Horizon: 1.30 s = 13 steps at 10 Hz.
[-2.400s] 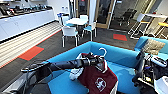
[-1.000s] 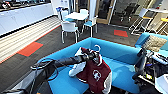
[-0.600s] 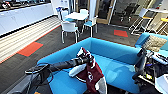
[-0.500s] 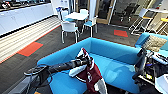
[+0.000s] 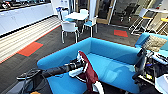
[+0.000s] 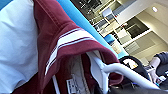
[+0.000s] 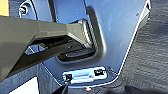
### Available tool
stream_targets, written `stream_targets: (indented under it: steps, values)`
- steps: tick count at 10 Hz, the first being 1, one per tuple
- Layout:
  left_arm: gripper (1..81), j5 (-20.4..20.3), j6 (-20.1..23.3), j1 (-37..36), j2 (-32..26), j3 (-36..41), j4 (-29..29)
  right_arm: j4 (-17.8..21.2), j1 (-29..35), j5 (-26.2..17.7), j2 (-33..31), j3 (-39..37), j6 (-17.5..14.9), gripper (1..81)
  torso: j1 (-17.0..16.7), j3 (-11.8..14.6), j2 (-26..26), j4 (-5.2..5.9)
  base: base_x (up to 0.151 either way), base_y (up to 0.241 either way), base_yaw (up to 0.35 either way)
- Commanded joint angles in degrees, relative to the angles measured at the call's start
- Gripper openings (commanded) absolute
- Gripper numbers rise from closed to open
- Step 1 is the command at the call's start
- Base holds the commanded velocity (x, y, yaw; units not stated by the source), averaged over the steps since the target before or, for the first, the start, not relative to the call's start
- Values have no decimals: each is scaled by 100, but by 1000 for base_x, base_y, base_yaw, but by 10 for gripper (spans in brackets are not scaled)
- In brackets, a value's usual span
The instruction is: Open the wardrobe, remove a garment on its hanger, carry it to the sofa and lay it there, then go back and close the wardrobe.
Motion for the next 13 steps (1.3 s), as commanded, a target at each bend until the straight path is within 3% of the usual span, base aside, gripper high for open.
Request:
stream_targets:
  steps: [1,6,13]
  values:
    - [10,-16,52,-988,33,-387,206,15,-22,-355,16,31,-3,811,0,0,0,0,0,0,0]
    - [10,19,52,-988,-18,-1092,444,15,-22,-355,16,31,-12,811,0,0,0,0,0,0,0]
    - [10,-34,52,-233,-1063,-1084,954,-3,-22,-364,16,31,-12,811,0,0,0,0,0,0,0]
